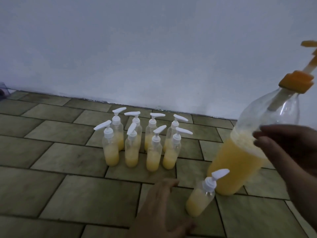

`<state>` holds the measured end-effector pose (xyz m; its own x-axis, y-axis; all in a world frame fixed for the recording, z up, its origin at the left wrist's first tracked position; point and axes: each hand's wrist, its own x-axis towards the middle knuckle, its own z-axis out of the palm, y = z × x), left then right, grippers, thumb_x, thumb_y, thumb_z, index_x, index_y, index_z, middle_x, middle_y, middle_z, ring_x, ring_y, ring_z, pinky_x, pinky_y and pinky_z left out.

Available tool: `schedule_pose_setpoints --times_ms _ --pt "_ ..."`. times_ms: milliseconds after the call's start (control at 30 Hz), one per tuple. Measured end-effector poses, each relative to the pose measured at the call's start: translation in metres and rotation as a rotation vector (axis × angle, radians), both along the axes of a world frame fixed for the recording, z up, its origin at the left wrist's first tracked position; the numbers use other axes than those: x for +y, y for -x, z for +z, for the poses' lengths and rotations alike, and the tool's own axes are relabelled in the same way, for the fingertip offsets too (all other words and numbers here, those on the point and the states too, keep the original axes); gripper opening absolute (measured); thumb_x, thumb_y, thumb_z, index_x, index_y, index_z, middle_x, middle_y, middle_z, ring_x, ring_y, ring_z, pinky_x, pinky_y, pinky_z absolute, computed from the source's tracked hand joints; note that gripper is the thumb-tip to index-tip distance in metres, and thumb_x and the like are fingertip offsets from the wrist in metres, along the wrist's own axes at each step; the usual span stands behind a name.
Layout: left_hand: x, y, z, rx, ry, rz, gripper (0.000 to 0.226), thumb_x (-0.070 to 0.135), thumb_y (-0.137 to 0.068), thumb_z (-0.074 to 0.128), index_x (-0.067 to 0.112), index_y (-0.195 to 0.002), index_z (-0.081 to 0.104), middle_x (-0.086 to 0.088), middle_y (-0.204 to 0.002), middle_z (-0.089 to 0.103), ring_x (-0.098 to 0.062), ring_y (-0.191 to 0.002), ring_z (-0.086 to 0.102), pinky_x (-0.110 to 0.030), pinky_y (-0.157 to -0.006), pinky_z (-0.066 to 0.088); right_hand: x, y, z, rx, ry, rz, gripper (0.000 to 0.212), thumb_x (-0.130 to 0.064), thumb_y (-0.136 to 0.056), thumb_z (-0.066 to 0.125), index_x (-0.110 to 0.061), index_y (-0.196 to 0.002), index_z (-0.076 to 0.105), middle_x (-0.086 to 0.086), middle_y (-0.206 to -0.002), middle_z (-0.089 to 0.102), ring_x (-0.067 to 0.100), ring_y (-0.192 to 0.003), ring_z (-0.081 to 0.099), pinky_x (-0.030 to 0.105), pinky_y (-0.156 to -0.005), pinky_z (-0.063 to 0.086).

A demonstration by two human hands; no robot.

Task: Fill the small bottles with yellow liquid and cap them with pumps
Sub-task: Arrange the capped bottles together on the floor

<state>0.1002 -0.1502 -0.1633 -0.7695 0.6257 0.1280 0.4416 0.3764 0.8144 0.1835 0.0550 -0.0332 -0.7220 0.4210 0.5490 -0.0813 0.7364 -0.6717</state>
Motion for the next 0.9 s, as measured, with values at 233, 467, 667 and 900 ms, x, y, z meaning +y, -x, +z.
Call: schedule_pose_setpoints --times_ms 233,467,667,900 --pt "0.038 -0.006 -0.005 -0.297 -0.101 -0.024 0.075 0.041 -0.068 0.078 0.054 -0.121 0.027 0.031 -0.128 0.034 0.006 -0.12 0.036 -0.018 -0.098 0.035 -0.007 -0.042 -0.061 0.055 0.247 -0.171 0.059 -0.08 -0.063 0.058 -0.033 -0.095 0.069 -0.006 -0.081 0.073 0.02 -0.077 0.07 0.042 -0.072 0.054" --pt "0.047 -0.009 -0.007 -0.35 -0.187 0.04 0.045 0.03 -0.078 0.072 0.049 -0.108 0.044 0.025 -0.117 0.052 0.002 -0.109 0.051 -0.018 -0.089 0.046 -0.018 -0.053 -0.084 -0.002 0.158 -0.176 0.014 -0.046 -0.072 0.073 -0.043 -0.083 0.065 -0.019 -0.071 0.07 -0.003 -0.063 0.066 0.002 -0.058 0.045" --pt "-0.001 -0.003 0.01 -0.348 -0.292 0.315 0.038 0.024 -0.079 0.071 0.039 -0.108 0.052 0.019 -0.107 0.059 0.002 -0.096 0.058 -0.017 -0.071 0.051 -0.021 -0.057 -0.091 -0.025 0.165 -0.124 0.03 -0.061 -0.066 0.057 -0.04 -0.087 0.065 -0.019 -0.071 0.07 -0.003 -0.061 0.066 0.005 -0.059 0.049" --pt "-0.037 0.034 0.004 -0.155 -0.223 0.577 0.036 0.02 -0.077 0.074 0.028 -0.107 0.054 0.014 -0.102 0.059 -0.004 -0.09 0.058 -0.02 -0.067 0.043 -0.031 -0.058 -0.102 -0.041 0.16 -0.11 0.012 -0.034 -0.077 0.072 -0.043 -0.081 0.065 -0.022 -0.066 0.068 -0.004 -0.057 0.065 0.003 -0.057 0.047"
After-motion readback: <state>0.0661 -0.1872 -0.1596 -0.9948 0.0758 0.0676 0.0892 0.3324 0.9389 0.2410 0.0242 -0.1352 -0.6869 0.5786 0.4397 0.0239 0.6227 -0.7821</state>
